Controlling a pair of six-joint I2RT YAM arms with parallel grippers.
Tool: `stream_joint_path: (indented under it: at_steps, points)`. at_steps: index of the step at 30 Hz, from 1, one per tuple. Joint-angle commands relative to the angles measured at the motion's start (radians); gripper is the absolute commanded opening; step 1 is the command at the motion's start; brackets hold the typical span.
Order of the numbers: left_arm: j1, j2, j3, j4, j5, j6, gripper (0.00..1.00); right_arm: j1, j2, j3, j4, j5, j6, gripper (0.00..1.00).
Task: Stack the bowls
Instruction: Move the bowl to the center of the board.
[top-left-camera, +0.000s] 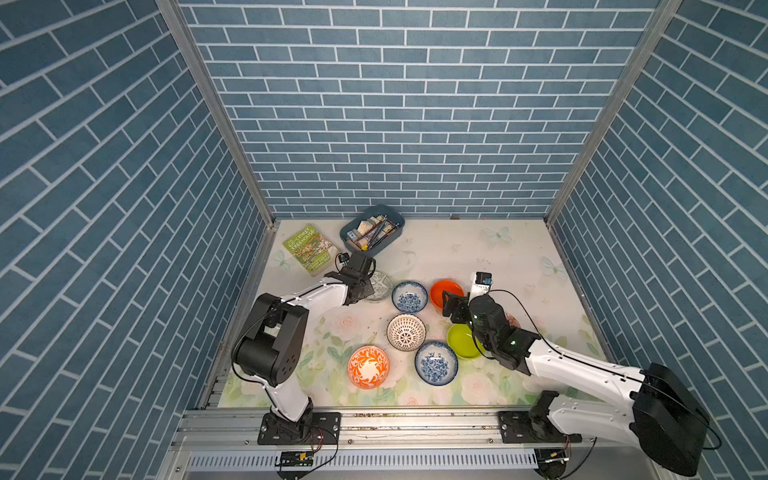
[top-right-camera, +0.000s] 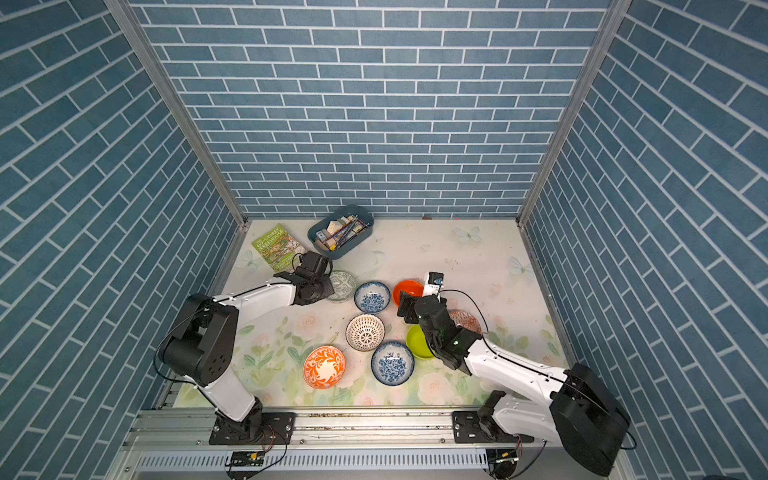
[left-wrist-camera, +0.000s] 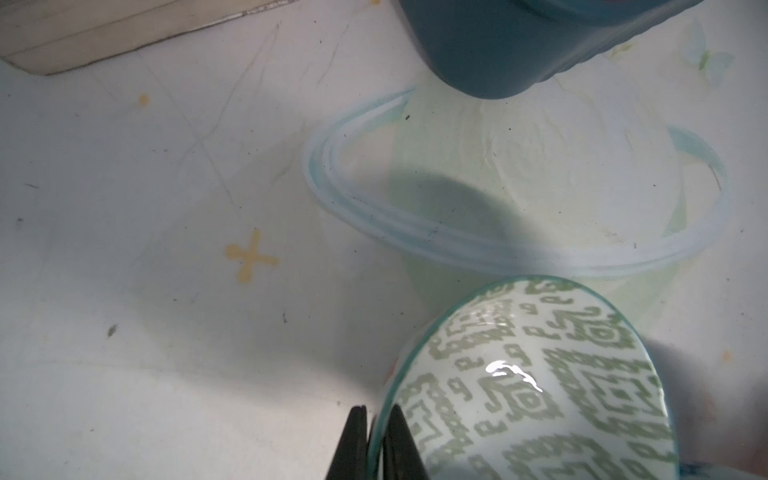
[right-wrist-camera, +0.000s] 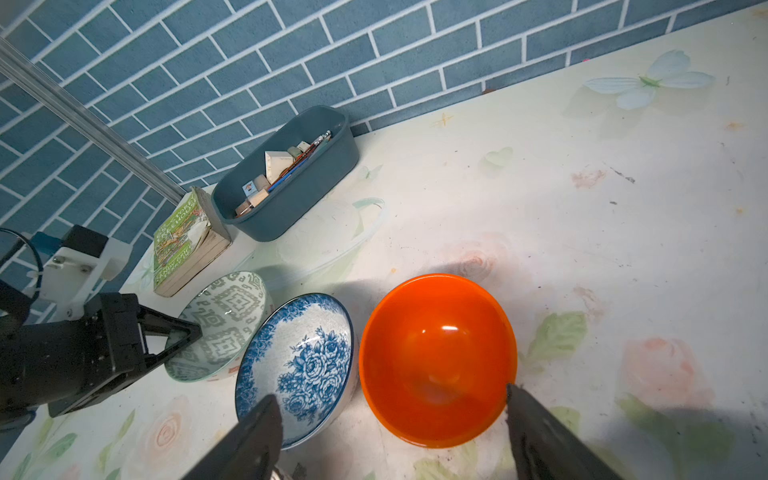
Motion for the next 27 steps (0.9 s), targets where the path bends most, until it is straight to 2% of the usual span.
stream_joint_path:
  at_steps: [1,7,11,16,17,18,19,22,27]
  points:
    - [0.009,-0.017,-0.016,0.035,-0.039,-0.018,0.00,0.007,0.011,0.029,-0.005,0.017,-0.038,0.86]
    - [0.019,-0.031,-0.054,0.080,-0.033,-0.028,0.09,0.006,0.008,0.029,-0.005,0.014,-0.038,0.86]
    - [0.029,-0.042,-0.079,0.111,0.000,-0.030,0.25,0.007,0.005,0.028,-0.006,0.007,-0.039,0.87]
    - [0.031,-0.111,-0.102,0.129,0.016,-0.018,0.66,0.002,-0.023,0.045,-0.057,-0.008,-0.043,0.89]
    - [0.031,-0.130,-0.106,0.127,0.019,-0.015,0.77,0.001,-0.034,0.059,-0.091,-0.008,-0.041,0.90]
    - [0.031,-0.150,-0.110,0.124,0.021,-0.010,0.93,-0.003,-0.048,0.076,-0.137,-0.006,-0.033,0.90]
    - [0.031,-0.174,-0.119,0.122,0.025,-0.003,0.99,-0.009,-0.064,0.098,-0.195,-0.004,-0.020,0.91]
    - [0.031,-0.260,-0.174,0.123,0.034,0.001,1.00,-0.086,-0.123,0.133,-0.362,-0.080,0.037,0.93]
    - [0.012,-0.433,-0.359,0.213,0.085,-0.027,1.00,-0.312,-0.209,0.122,-0.504,-0.290,0.067,0.94]
